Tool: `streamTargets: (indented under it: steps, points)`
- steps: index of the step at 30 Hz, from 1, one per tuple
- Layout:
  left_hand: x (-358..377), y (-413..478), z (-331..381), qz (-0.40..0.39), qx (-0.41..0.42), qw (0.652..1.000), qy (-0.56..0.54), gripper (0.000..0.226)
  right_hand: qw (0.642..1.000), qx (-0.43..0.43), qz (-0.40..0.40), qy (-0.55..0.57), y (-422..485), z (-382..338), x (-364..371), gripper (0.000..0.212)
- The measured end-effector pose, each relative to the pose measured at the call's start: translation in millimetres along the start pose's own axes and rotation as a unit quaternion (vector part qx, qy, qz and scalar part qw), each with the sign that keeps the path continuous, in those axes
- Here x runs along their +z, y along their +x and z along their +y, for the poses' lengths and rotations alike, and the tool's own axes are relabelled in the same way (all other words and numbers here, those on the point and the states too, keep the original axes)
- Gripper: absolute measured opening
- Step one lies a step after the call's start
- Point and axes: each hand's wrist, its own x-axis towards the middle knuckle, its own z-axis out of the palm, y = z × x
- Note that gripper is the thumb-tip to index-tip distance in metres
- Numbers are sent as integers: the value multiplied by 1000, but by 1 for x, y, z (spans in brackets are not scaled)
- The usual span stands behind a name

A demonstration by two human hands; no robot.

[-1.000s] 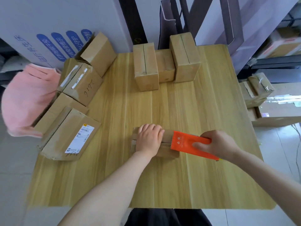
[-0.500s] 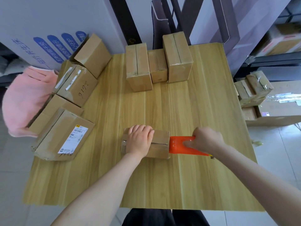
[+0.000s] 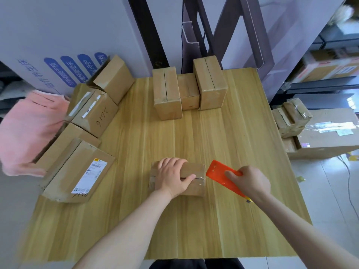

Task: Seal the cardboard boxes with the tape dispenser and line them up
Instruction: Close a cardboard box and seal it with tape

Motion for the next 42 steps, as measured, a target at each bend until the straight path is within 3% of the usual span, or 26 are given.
streamTargets:
  steps: [3,5,7,9,11,13,15,17,21,25,30,35,42]
  points:
    - [-4,-11,8,16,-165,986,-24,58,986,-28,36,160,-15,7,-9,42]
    - [-11,-19,18,38,-336,936,-101,57,958,-54,50,277,-28,3,-18,31]
    - [-19,-23,28,53,-445,873,-193,55,934,-76,38,348,-43,-4,-25,21]
    - [-27,-23,36,103,-431,858,-262,49,921,-103,22,374,-55,-12,-30,19]
    - [-44,-19,41,122,-347,842,-394,32,916,-129,19,380,-64,-19,-34,17]
    - [-76,-10,44,32,-305,773,-556,21,910,-154,21,385,-72,-24,-38,14]
    - [-106,-4,42,-104,-286,731,-611,39,908,-173,25,381,-78,-28,-40,13]
    - [-125,-2,37,-170,-249,729,-615,42,911,-191,34,364,-82,-31,-40,11]
    - [-142,-5,28,-154,-198,755,-606,20,914,-217,59,337,-88,-35,-39,14]
    - [-145,-7,23,-168,-200,766,-587,17,911,-236,59,332,-95,-41,-39,14]
    - [-150,-6,17,-166,-230,747,-601,9,913,-245,71,318,-95,-47,-38,18]
    - [-147,-5,15,-148,-244,755,-590,11,922,-257,91,274,-94,-49,-30,59]
    - [-150,9,17,-101,-226,795,-554,19,928,-236,111,265,-96,-63,-35,58]
